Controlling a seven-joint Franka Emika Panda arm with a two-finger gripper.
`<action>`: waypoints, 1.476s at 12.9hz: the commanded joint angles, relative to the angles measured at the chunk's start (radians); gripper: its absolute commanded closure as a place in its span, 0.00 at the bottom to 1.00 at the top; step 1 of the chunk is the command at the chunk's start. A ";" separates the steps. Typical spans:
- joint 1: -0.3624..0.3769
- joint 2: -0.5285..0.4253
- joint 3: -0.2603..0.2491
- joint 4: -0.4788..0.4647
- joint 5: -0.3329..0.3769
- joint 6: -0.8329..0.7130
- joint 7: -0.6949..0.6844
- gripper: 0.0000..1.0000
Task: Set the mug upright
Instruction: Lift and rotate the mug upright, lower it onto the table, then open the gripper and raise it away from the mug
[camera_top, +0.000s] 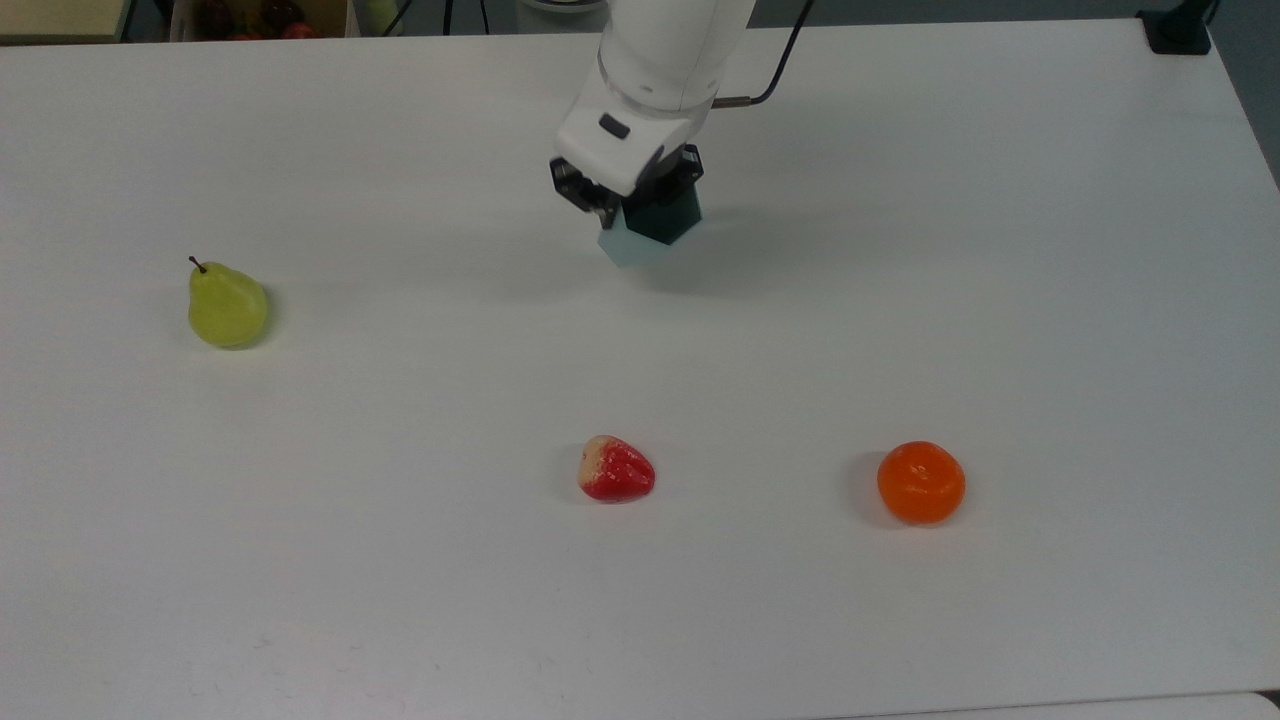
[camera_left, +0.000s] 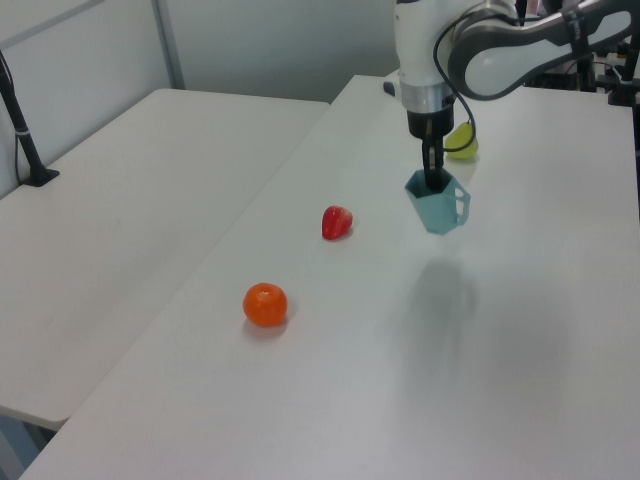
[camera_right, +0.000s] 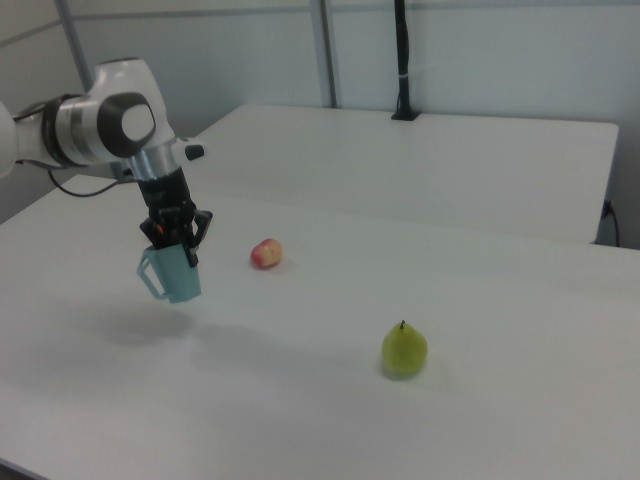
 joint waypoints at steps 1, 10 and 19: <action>-0.005 0.014 0.002 -0.091 0.066 0.171 -0.175 1.00; -0.013 0.030 -0.002 -0.080 0.144 0.152 -0.185 0.14; -0.024 -0.203 -0.021 0.018 0.011 -0.166 0.103 0.00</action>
